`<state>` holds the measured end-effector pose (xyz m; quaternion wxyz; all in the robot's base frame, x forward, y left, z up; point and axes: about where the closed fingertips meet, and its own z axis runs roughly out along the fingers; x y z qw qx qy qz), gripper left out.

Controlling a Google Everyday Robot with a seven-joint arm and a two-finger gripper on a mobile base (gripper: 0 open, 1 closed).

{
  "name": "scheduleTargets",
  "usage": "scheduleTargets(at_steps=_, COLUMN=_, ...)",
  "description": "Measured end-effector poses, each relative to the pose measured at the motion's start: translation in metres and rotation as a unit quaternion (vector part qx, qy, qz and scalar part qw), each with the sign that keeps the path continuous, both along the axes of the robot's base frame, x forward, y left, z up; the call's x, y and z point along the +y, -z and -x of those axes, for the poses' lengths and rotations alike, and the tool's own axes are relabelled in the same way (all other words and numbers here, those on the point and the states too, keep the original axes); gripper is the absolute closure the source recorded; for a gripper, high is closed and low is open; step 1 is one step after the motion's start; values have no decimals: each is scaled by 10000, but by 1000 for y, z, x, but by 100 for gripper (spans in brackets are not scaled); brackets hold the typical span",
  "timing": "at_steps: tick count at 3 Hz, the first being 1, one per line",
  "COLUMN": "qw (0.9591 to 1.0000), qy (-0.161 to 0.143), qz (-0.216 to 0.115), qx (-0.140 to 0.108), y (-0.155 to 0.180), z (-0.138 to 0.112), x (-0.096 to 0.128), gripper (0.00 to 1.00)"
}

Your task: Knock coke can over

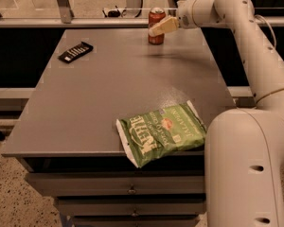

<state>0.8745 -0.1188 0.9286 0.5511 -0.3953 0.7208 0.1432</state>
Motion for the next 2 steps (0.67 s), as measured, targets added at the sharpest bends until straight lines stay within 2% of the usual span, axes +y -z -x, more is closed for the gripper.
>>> scheduleTargets(at_steps=1, qw=9998, qy=169, qz=18, qx=87, y=9, z=-11, x=0, gripper=0)
scheduleTargets(at_steps=2, qw=9995, qy=153, qz=-55, qx=256, y=20, z=-15, x=8, gripper=0)
